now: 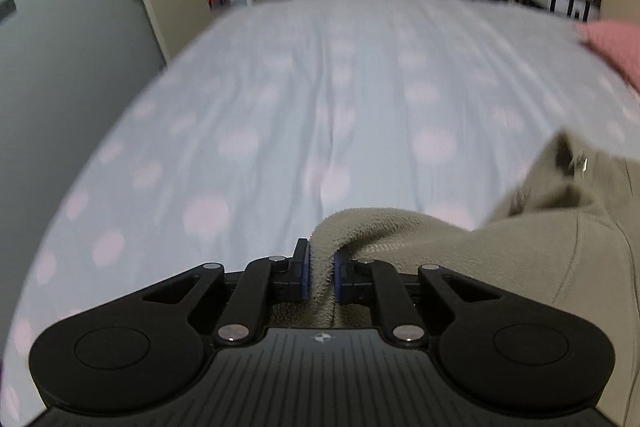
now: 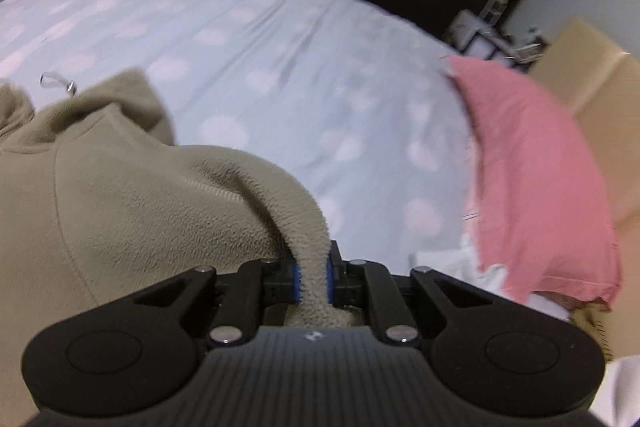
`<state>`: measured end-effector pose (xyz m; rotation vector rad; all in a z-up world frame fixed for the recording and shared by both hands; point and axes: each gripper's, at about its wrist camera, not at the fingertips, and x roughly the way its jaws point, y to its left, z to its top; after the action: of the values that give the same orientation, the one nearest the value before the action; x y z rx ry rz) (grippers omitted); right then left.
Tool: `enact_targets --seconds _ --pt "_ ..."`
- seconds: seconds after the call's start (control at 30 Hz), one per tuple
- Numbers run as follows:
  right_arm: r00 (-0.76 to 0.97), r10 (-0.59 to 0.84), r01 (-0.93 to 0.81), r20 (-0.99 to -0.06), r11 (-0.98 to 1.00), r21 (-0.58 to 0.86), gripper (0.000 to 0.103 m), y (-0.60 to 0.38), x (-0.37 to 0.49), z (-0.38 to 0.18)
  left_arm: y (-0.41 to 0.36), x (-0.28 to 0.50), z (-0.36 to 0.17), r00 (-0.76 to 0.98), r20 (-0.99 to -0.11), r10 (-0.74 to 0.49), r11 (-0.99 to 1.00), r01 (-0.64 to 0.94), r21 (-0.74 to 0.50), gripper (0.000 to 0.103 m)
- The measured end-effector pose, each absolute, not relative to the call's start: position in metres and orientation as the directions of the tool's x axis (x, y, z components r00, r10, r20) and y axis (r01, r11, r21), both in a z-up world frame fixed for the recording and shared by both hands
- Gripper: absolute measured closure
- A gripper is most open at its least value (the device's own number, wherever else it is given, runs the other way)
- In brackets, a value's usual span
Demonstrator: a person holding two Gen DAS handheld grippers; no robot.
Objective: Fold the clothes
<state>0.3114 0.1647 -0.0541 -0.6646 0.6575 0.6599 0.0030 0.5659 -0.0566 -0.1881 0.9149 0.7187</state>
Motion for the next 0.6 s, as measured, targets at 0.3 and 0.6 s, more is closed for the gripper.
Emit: enact_targets --seconds 0.3,0.6 --pt "0.644 0.265 -0.651 -0.717 0.683 -0.332 0.085 0.171 0.329 -0.06 0.575 0.071 -0.04 0.404 -0.74 0.537 0.75 -0.63 0.201 0.085" --pt "0.647 0.364 -0.695 -0.67 0.643 -0.322 0.047 0.147 0.299 -0.059 0.531 0.037 -0.062 0.437 -0.739 0.513 0.807 -0.538 0.243 0.048"
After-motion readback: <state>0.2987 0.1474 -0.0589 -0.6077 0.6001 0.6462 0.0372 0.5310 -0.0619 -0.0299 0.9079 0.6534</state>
